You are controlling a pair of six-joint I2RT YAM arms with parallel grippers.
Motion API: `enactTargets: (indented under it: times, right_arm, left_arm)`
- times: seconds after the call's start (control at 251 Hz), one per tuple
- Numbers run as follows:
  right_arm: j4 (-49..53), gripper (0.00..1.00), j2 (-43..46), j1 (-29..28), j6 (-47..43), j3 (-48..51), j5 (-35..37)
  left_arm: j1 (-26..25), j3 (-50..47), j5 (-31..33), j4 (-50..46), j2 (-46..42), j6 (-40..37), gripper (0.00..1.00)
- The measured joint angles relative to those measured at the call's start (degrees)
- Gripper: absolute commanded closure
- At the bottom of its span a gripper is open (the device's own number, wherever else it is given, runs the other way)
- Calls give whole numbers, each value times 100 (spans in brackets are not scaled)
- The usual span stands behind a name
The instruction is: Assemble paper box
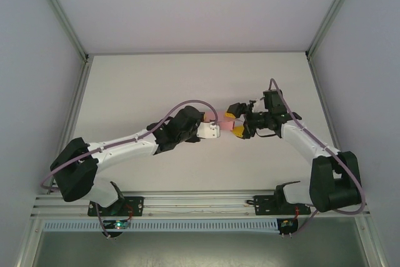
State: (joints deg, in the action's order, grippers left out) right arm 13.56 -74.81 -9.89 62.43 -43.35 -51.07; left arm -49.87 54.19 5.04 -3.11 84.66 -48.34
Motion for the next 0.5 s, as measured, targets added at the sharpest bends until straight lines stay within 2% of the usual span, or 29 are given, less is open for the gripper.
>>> enactTargets:
  times: [0.291,0.399,0.499]
  right_arm:
    - [-155,2,1434,192,-1379,-306,1742]
    - [-1266,2,2350,229,-1939,232,2227]
    - [-2142,1,3058,229,-2258,977,2492]
  left_arm:
    - [42,315,-166,-837,330,245,65]
    - [192,490,-433,-1311,494,516,63]
    - [525,758,-953,-1843,577,754,62]
